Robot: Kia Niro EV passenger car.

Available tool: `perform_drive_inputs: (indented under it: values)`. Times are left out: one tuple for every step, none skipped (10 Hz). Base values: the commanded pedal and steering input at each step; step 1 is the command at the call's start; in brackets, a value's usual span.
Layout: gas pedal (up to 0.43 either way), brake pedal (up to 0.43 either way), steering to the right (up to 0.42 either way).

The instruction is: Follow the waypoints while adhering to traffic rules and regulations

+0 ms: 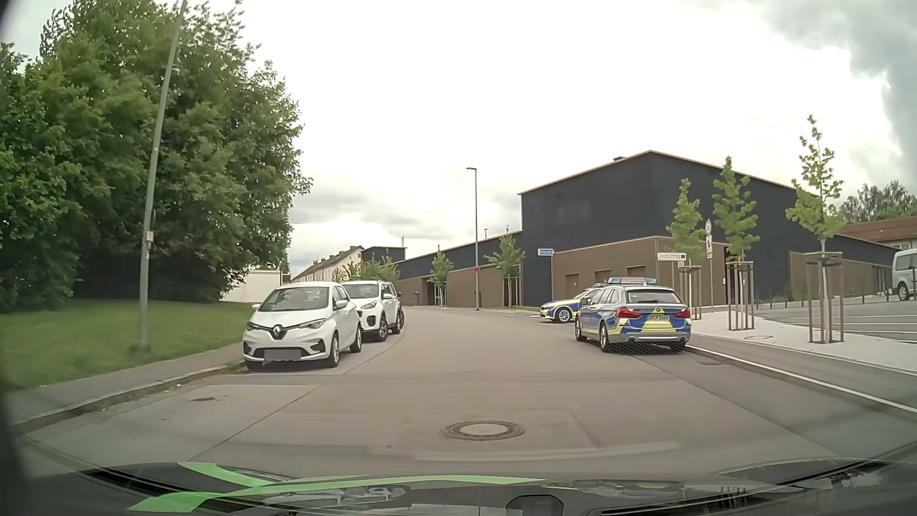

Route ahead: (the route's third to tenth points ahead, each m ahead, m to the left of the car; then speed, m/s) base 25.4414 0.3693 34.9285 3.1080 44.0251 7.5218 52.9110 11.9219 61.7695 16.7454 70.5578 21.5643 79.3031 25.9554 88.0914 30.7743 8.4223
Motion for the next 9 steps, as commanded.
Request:
perform_drive_inputs:
  values:
    - [0.000,0.000,-0.006]
    - [0.000,0.000,-0.006]
    - [0.000,0.000,-0.006]
    - [0.000,0.000,-0.006]
    - [0.000,0.000,-0.006]
    - [0.000,0.006,-0.007]
    - [0.000,0.049,-0.007]
    - [0.000,0.079,-0.007]
    - [0.000,0.079,-0.007]
